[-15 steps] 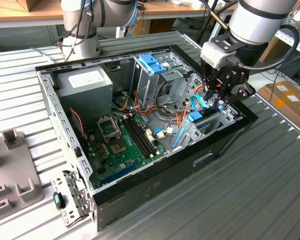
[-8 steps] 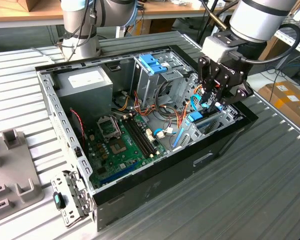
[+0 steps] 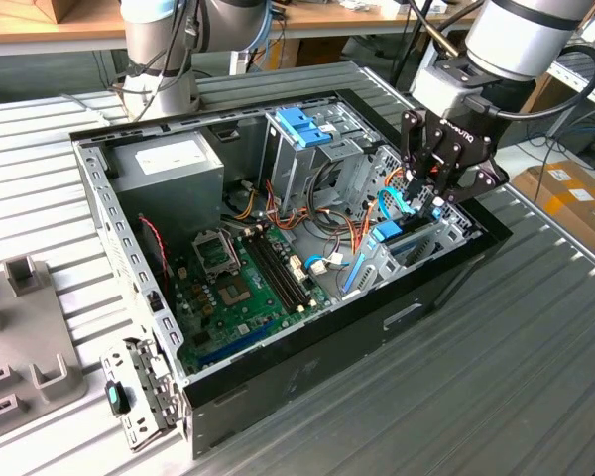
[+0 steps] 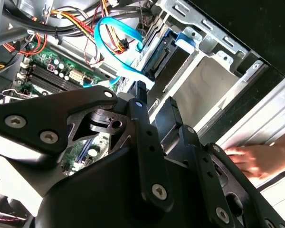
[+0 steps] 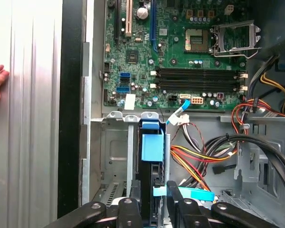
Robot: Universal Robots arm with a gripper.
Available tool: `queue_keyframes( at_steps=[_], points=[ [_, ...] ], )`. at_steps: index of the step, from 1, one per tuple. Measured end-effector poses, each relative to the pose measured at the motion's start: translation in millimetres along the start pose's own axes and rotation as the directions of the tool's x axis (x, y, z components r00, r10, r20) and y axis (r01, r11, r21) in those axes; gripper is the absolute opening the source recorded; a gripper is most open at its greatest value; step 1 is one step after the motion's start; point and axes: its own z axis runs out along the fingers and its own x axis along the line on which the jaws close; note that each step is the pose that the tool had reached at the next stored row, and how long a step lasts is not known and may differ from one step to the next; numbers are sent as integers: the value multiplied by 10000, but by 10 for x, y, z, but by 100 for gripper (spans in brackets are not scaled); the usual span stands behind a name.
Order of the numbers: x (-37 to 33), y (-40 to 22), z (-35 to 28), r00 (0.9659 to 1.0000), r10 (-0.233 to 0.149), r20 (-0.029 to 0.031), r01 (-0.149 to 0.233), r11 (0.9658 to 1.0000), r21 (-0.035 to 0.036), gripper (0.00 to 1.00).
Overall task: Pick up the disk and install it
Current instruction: 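Insert the first disk wire, then insert the second disk wire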
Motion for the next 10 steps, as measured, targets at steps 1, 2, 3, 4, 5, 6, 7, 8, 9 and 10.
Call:
queue_keyframes(
  at_steps=[1, 2, 3, 4, 5, 6, 7, 8, 9, 10],
  points=[
    [0, 0, -1, 10000, 0, -1, 0, 10000, 0, 36],
    [-13, -1, -1, 10000, 0, 0, 0, 10000, 0, 36],
    [-23, -1, -1, 10000, 0, 0, 0, 10000, 0, 36],
    [-23, -1, -1, 10000, -1, 0, 1, 10000, 0, 36],
    [-24, -1, -1, 10000, -1, 0, 1, 10000, 0, 36],
    [-24, -1, -1, 10000, -1, 0, 1, 10000, 0, 36],
    [-24, -1, -1, 10000, 0, 0, 0, 10000, 0, 36],
    [-24, -1, -1, 10000, -1, 0, 1, 10000, 0, 36],
    [-24, -1, -1, 10000, -1, 0, 1, 10000, 0, 36],
    [-24, -1, -1, 10000, -1, 0, 1, 10000, 0, 36]
  ],
)
